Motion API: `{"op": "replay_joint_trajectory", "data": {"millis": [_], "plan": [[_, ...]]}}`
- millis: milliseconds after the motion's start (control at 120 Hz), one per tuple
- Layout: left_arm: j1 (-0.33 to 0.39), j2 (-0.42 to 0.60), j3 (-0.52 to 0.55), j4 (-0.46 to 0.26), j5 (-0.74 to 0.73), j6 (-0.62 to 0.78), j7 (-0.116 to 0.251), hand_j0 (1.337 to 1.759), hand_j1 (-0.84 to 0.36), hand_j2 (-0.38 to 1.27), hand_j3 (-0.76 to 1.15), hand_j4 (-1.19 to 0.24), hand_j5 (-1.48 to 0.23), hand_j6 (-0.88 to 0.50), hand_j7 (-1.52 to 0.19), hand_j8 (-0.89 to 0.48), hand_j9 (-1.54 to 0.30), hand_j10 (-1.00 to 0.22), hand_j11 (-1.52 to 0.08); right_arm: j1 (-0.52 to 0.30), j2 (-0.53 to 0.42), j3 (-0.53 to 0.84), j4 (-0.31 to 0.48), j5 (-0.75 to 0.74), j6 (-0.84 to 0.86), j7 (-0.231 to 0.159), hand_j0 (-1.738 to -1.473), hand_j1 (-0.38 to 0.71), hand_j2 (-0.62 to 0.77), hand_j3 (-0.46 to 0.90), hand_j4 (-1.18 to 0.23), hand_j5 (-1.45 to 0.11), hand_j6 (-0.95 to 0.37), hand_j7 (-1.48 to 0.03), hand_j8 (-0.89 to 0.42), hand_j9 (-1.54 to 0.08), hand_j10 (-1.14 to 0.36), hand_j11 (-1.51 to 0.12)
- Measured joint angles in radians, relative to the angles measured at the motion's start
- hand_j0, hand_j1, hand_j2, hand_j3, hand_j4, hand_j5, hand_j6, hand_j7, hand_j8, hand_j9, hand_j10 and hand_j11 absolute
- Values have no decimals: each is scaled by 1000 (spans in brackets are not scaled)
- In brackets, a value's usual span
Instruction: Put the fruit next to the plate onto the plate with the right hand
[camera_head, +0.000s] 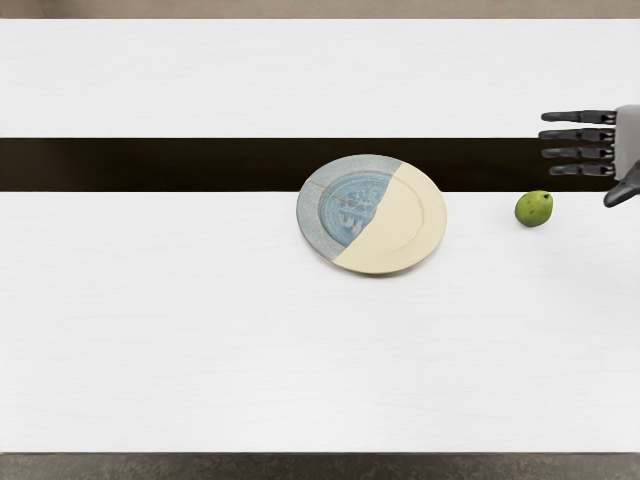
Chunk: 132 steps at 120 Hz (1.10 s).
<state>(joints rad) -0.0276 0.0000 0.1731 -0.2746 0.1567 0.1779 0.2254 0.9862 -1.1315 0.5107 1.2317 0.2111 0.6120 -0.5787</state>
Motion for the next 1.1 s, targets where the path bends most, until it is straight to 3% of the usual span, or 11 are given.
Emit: {"op": "replay_joint_trajectory", "data": {"millis": [150,300,408,542,642,775,908,1100], "plan": [[0,0,0,0,0,0,0,1658,324,4,0,-21,-27,-21,-27,-21,-27,-21,-27,5,7,1,-7,-9,0,1,-1658,-349,-1,0,0,0,3,0,2,0,1,0],[0,0,0,0,0,0,0,1658,324,4,0,-21,-27,-21,-27,-21,-27,-21,-27,47,64,2,9,-140,0,0,-1658,-349,-1,0,0,0,2,0,2,0,1,0],[0,0,0,0,0,0,0,1658,324,4,0,-21,-27,-21,-27,-21,-27,-21,-27,103,85,4,127,-329,-37,-2,-1658,-349,-1,0,-1,0,1,0,0,0,0,0],[0,0,0,0,0,0,0,1658,324,4,0,-21,-27,-21,-27,-21,-27,-21,-27,120,78,-8,297,-603,-304,-19,-1658,-349,-1,0,-2,0,-2,0,-2,0,-1,0],[0,0,0,0,0,0,0,1658,324,4,0,-21,-27,-21,-27,-21,-27,-21,-27,70,88,-23,370,-765,-491,-27,-1658,-349,0,0,-3,0,-3,0,-3,0,-2,0],[0,0,0,0,0,0,0,1658,324,4,0,-21,-27,-21,-27,-21,-27,-21,-27,-14,151,-38,406,-973,-695,-31,-1658,-349,1,0,-4,-1,-6,0,-5,0,-4,0],[0,0,0,0,0,0,0,1658,324,4,0,-21,-27,-21,-27,-21,-27,-21,-27,-46,241,-65,414,-1188,-873,-32,-1658,-349,2,0,-5,-1,-7,0,-5,0,-4,0],[0,0,0,0,0,0,0,1658,324,4,0,-21,-27,-21,-27,-21,-27,-21,-27,-152,334,-108,375,-1334,-1094,-32,-1658,-349,3,0,-4,-1,-6,0,-5,0,-4,0]]}}
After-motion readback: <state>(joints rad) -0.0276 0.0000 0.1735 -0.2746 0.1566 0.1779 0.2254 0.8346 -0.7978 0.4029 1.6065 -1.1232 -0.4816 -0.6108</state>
